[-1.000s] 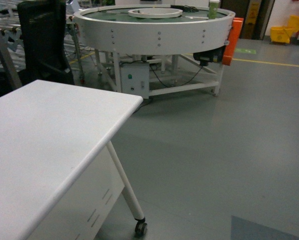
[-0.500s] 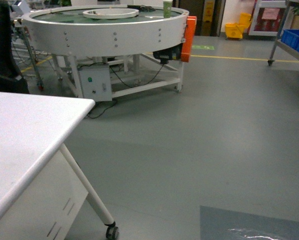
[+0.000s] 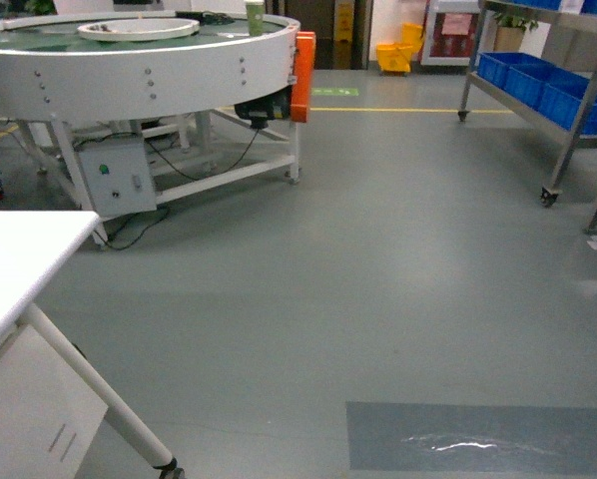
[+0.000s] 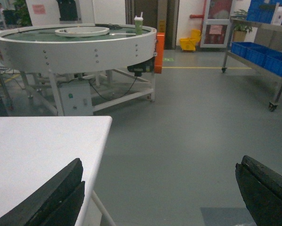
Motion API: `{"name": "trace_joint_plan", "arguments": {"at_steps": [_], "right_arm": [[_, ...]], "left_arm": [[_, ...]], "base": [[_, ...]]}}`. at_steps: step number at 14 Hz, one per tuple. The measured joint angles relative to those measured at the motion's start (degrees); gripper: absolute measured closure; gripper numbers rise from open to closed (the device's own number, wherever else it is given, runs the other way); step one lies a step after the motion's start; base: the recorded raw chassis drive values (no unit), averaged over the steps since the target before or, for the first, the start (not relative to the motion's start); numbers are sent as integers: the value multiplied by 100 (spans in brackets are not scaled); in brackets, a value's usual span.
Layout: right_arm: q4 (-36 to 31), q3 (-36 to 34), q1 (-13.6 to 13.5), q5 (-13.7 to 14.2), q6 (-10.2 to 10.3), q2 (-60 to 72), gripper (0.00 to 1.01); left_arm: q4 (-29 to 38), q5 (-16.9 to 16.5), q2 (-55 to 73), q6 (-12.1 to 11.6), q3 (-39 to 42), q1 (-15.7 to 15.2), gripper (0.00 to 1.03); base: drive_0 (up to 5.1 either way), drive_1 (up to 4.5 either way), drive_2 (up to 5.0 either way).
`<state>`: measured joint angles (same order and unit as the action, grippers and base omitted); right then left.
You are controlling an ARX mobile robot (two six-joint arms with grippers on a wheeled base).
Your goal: Pick red block from blue box to shelf
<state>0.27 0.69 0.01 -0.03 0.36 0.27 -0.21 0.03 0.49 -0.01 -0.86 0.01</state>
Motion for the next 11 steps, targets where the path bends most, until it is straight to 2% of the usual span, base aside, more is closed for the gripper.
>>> {"name": "trace_joint_plan", "arguments": {"at_steps": [11], "right_arm": [[0,0,0,2,0,0,73]], "left_arm": [[0,0,0,0,0,0,5]], "base": [[-159,-159,-159]]}}
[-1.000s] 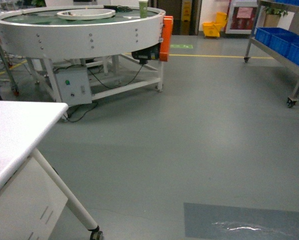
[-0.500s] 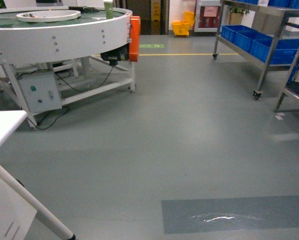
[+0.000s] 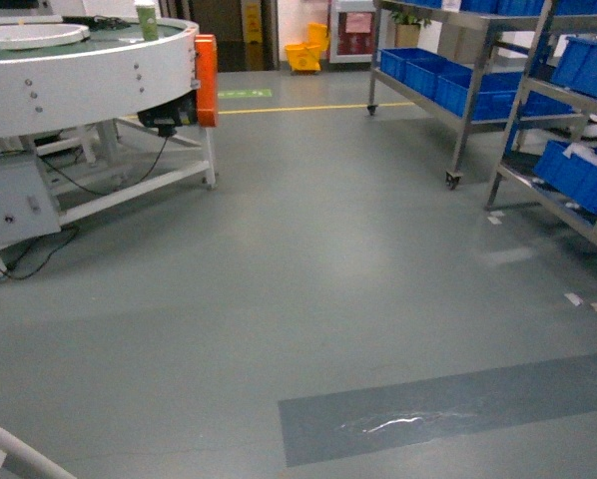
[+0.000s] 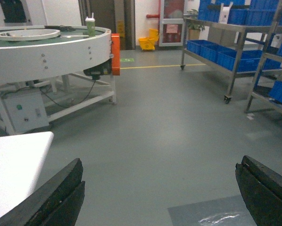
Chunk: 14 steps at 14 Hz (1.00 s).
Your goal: Pick red block from blue box to shelf
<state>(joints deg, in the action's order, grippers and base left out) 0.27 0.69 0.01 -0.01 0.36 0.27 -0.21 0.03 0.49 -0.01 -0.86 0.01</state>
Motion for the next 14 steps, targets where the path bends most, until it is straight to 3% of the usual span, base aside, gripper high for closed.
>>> {"name": "trace_joint_plan", "arguments": {"at_steps": [5,14], "right_arm": [[-2,0,0,0,0,0,73],[-2,0,0,0,0,0,73]], "left_arm": [[0,0,0,0,0,4,5],[2,0,0,0,0,4,5]], "base": [[0,0,0],[-3,398,-404]]}}
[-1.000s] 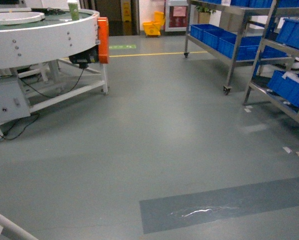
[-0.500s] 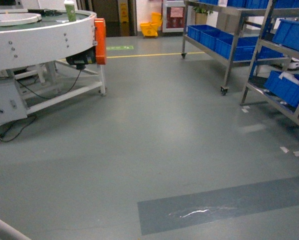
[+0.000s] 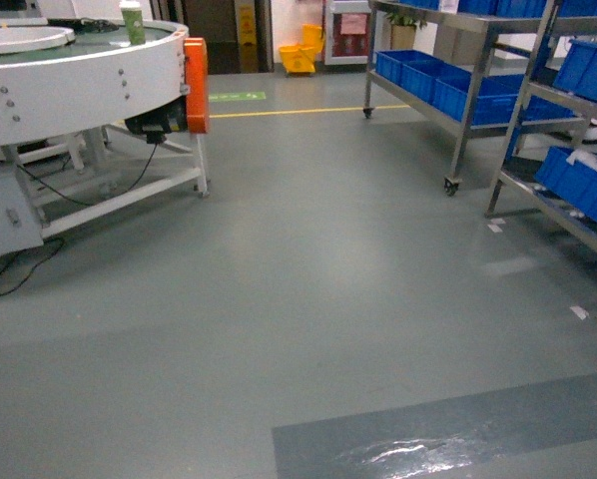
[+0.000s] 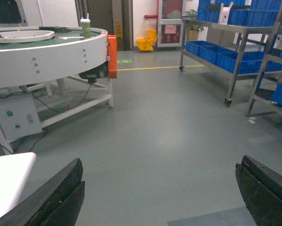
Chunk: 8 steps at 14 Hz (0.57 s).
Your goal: Pick red block from blue box to shelf
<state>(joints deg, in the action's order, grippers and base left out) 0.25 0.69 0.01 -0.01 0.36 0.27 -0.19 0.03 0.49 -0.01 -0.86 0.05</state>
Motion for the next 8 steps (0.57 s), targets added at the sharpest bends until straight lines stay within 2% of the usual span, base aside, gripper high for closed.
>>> {"name": "trace_joint_plan", "arguments": {"at_steps": [4,8], "right_arm": [[4,0,0,0,2,0,73],[-17,0,0,-2,0,0,73]], "left_arm": [[2,-2,0,0,0,0,5],[-2,4,0,0,0,-4,5]], "base": [[150,569,-268],[4,424,-415]]}}
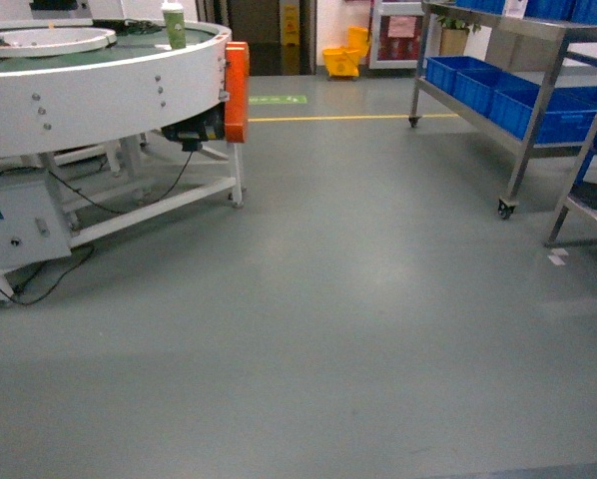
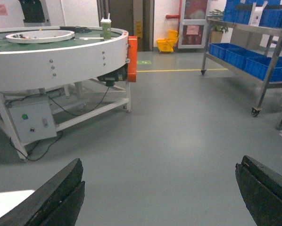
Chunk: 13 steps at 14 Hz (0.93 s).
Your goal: Pick red block from blue box to shelf
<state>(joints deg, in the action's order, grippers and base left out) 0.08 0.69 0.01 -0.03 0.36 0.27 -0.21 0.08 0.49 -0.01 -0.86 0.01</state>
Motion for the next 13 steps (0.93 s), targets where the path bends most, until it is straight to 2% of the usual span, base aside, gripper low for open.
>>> {"name": "trace_joint_plan", "arguments": {"at_steps": [13], "right_arm": [[15,0,0,0,0,0,73]], "left_arm": [[2,-2,0,0,0,0,5]], "base": [[-10,410,-429]]}}
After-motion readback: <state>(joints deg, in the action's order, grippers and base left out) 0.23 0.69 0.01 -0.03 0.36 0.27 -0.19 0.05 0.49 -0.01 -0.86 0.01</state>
